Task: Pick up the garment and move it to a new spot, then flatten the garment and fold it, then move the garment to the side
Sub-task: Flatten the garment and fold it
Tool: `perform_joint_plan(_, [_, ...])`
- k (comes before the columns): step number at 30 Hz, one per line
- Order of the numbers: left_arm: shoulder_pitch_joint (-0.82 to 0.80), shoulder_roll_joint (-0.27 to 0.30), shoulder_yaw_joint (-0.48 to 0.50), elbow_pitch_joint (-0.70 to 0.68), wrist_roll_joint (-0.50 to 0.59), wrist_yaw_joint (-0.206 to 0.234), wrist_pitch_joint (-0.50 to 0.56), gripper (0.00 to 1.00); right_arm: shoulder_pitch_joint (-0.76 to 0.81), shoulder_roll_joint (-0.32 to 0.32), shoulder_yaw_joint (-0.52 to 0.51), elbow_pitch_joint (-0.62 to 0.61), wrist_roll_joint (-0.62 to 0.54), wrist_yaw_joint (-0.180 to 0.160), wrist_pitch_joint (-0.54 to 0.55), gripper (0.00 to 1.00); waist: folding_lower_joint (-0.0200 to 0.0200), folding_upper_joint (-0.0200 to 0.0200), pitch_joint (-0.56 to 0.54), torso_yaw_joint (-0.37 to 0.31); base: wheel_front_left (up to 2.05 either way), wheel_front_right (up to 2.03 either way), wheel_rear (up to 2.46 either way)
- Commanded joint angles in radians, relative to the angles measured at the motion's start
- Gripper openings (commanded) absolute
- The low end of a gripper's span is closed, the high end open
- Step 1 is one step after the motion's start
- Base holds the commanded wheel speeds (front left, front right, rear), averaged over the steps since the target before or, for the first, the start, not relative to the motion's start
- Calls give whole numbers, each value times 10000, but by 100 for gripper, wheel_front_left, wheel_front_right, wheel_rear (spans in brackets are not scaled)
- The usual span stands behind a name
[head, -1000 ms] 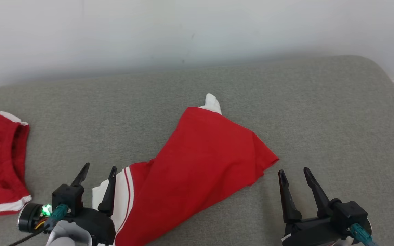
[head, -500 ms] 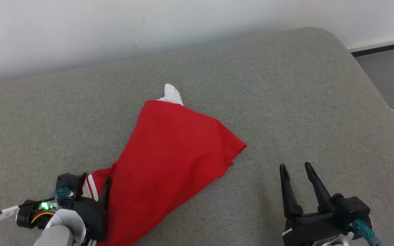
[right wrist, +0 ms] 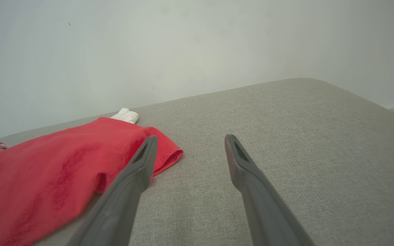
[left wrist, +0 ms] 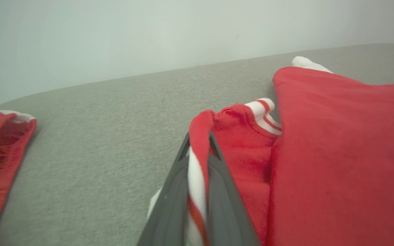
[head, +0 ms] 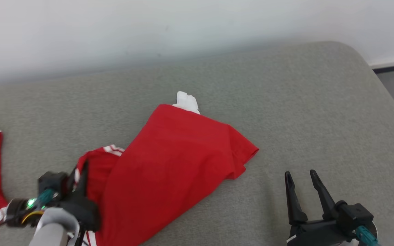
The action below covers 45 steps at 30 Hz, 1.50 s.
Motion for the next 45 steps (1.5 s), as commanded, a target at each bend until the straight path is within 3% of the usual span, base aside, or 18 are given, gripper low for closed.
perform_joint_plan(1, [411, 108, 167, -120, -133, 174, -151, 0, 126, 14, 15, 11, -21, -22, -1, 100, -1, 0, -409, 458, 0, 0, 0])
perform_joint_plan(7, [2212, -162, 959, -1414, -610, 1024, -508, 0, 394, 12, 35, 50, -11, -22, -1, 100, -1, 0, -727, 846, 0, 0, 0])
perform_joint_plan(13, [3690, -689, 1154, -1890, -1002, 1306, -563, 0, 381, 9, 42, 46, -27, -22, -1, 100, -1, 0, -675, 993, 0, 0, 0])
perform_joint_plan(14, [3777, -747, 1104, -1946, -968, 1319, -561, 18, 391, 7, 24, 64, -43, -22, -1, 100, -1, 0, -688, 1028, 0, 0, 0])
perform_joint_plan(15, [3833, -773, 1093, -2035, -921, 1354, -568, 77, 402, 10, 18, 80, -55, -22, -1, 100, -1, 0, -702, 1059, 0, 0, 0])
perform_joint_plan(16, [3812, -759, 1129, -2121, -898, 1348, -577, 100, 416, 14, -10, 93, -77, -22, -1, 100, -1, 0, -727, 1106, 0, 0, 0])
perform_joint_plan(24, [3918, -907, 1978, -4135, -10, 1546, -583, 100, 458, 12, 98, 151, -144, -22, -1, 100, -1, 0, -910, 1347, 0, 0, 0])
perform_joint_plan(31, [4334, -1204, 2322, -5602, 912, 1452, -586, 100, 188, 14, 374, 240, -295, -22, -1, 100, -1, 0, -1028, 1652, 0, 0, 0])
perform_joint_plan(38, [4601, -1341, 2489, -6020, 1233, 1338, -587, 100, -384, 12, 860, 690, -474, -22, 128, 100, -1, 0, -1112, 2039, 0, 0, 0])
perform_joint_plan(45, [4711, -1524, 2517, -5911, 1335, 1259, -588, 100, -1586, -142, 1429, 1455, -625, -22, 1002, 100, -1, 0, -1084, 2313, 0, 0, 0])
